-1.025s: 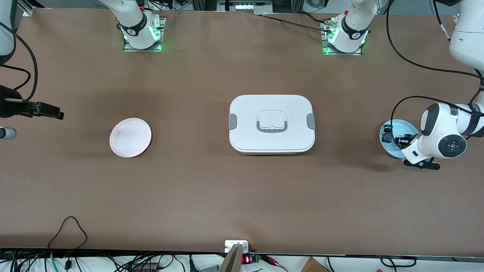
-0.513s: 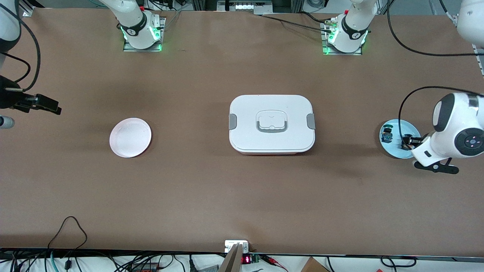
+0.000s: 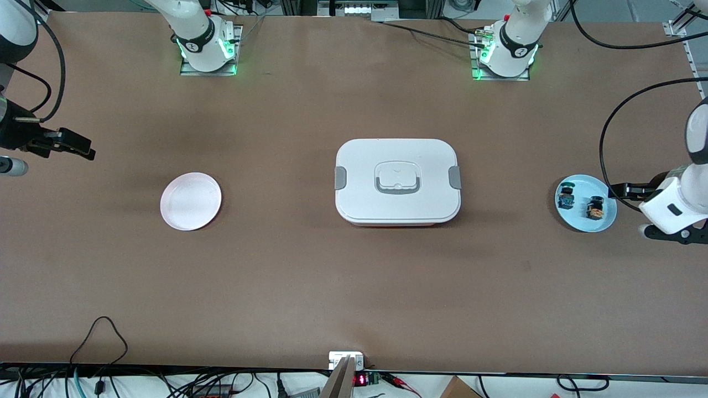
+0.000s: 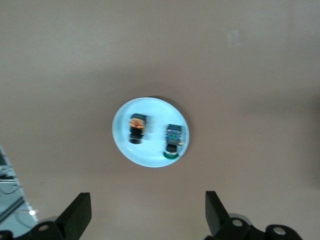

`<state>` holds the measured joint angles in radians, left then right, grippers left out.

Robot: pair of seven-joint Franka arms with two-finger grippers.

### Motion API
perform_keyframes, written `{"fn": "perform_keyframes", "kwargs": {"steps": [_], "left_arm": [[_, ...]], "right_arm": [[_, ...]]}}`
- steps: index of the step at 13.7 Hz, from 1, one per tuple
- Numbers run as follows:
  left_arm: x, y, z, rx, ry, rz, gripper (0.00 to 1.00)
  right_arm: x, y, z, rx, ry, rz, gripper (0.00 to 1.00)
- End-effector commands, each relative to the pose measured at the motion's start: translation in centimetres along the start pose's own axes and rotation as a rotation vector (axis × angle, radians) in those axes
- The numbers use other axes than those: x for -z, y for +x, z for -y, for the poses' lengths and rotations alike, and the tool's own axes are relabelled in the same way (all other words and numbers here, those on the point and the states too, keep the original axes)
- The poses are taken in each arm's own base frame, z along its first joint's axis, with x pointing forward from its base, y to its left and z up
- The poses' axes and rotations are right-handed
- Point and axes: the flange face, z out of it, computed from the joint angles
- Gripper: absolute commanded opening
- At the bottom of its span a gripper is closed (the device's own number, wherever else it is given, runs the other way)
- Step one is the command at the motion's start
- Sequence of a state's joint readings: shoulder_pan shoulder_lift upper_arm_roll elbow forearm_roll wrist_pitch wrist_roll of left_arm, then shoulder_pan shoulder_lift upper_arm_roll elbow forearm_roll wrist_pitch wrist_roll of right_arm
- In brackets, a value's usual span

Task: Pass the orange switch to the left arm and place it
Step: 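Release the orange switch on the blue plate and raise the left gripper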

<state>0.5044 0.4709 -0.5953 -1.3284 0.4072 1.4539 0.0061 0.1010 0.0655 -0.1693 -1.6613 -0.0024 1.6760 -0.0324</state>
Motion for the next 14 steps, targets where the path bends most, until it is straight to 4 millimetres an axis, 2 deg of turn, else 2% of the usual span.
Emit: {"fn": "perform_keyframes", "kwargs": {"steps": [1,3,5,6,8,10,12,14], "left_arm": [[2.7,-0.7,-0.8,-0.016,-0.061,0.019,1.00],[3.8,-1.0,-1.8,-0.034,-0.066,0.010,1.00],[4.3,-1.2,-1.8,-0.043,-0.072,-0.001,1.00],[5.9,-1.6,-1.7,-0.046,-0.072,-0.033,1.00],[7.0,-1.9,-2.5,-0.059,-0.094,-0.052,1.00],[9.6,-4.0,-3.4,-0.059,-0.145,-0.089,1.00],[10.8,-6.0,-3.8,-0.019,-0.160,-0.092,1.00],[11.1,-8.0,-2.5,0.046,-0.193,-0.103,1.00]], "right_arm": [[1.3,-0.2,0.9,0.013,-0.010,0.002,1.00],[1.9,-0.2,0.7,0.010,-0.009,-0.012,1.00],[2.5,-0.1,0.4,0.007,-0.004,-0.023,1.00],[2.6,-0.1,0.4,0.005,-0.004,-0.025,1.00],[2.6,-0.2,0.4,0.002,-0.002,-0.025,1.00],[2.8,-0.3,0.7,-0.001,-0.004,-0.026,1.00],[2.7,-0.3,0.8,0.011,-0.005,-0.022,1.00],[2.6,-0.3,0.6,0.010,-0.005,-0.020,1.00]]}}
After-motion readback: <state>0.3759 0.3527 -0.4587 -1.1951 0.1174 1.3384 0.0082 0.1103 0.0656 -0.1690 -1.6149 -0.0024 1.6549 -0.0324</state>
